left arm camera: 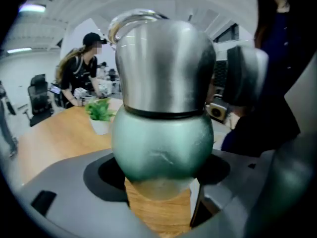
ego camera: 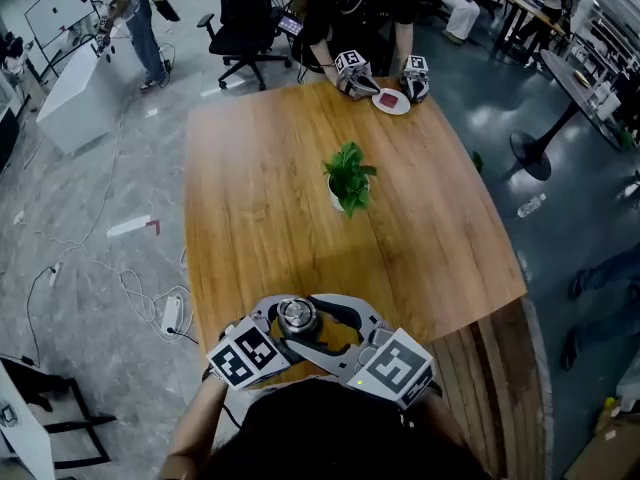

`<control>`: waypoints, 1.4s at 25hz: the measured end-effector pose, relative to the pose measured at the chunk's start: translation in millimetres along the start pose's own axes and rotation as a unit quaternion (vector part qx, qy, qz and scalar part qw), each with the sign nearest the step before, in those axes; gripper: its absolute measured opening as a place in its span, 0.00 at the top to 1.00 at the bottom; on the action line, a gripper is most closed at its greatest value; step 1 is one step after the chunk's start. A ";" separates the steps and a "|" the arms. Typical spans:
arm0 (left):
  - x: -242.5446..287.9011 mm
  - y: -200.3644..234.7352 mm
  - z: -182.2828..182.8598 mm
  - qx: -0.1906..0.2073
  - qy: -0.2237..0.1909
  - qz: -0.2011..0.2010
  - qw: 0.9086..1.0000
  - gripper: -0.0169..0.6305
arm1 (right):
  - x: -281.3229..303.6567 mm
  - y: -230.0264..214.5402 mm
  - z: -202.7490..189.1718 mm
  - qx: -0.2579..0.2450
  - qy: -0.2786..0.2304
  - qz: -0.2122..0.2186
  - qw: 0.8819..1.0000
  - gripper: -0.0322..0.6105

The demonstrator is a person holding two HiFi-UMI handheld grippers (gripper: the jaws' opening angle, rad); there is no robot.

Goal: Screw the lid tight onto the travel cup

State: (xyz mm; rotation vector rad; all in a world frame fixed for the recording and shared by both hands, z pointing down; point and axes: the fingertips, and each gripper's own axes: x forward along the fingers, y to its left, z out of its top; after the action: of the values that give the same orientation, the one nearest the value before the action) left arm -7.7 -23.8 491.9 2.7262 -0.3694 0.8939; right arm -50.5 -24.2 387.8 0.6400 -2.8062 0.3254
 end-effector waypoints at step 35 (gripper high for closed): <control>-1.7 -4.8 13.4 -0.013 -0.012 0.011 1.000 0.38 | -2.3 -4.2 16.4 -0.025 -0.039 -0.029 0.999 0.56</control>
State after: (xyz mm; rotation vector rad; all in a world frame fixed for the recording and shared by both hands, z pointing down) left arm -0.3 -23.2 479.6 2.7170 -0.4133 0.8568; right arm -49.6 -31.4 372.3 0.7365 -2.8530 0.2243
